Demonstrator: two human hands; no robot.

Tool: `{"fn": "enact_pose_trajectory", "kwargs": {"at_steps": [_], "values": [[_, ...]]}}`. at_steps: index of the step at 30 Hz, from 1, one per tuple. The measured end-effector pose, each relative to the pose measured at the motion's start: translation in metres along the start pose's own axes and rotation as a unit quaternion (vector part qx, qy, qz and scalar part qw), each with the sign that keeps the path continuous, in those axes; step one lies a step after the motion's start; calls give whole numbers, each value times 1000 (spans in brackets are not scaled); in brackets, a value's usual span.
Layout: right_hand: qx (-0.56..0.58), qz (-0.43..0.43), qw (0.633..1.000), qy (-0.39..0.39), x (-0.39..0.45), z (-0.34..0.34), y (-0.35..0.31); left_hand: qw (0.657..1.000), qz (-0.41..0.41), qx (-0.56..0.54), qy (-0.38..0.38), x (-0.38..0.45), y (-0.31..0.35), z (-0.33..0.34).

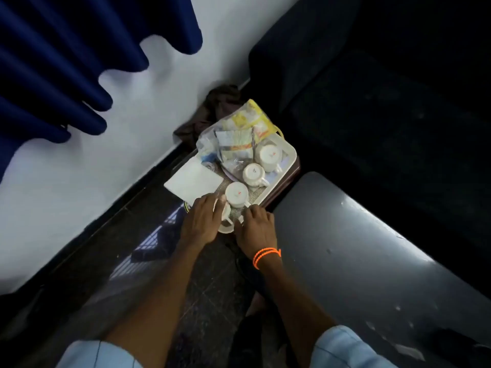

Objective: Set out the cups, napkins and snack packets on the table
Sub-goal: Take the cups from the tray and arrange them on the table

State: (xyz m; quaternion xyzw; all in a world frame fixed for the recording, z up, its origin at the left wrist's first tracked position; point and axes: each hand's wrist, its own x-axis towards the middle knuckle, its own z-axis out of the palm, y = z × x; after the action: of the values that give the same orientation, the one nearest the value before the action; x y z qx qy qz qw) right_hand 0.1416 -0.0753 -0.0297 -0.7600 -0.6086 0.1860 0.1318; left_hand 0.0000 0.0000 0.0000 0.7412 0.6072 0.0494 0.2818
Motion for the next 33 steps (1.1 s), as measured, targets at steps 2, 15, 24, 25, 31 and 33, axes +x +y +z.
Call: {"fn": "enact_pose_trajectory", "kwargs": {"at_steps": [2,15,24,25,31,33], "values": [[20,5,1000,-3,1,12,-8,996,-45,-75,21,7,-5,7],[199,88,976,-2,11,42,-33,940,-265,-201,80,25,-24,20],[440,162,880,75,10,25,-49,725,-393,-566,-7,3,-34,12],[453,165,873,74,9,22,-47,703,-389,-595,-34,0,-37,10],[530,183,825,64,4,0,-26,630,-335,-690,-123,-16,-36,15],[604,204,770,33,2,-7,-6,642,-290,-694,-148,-15,-25,19]]}}
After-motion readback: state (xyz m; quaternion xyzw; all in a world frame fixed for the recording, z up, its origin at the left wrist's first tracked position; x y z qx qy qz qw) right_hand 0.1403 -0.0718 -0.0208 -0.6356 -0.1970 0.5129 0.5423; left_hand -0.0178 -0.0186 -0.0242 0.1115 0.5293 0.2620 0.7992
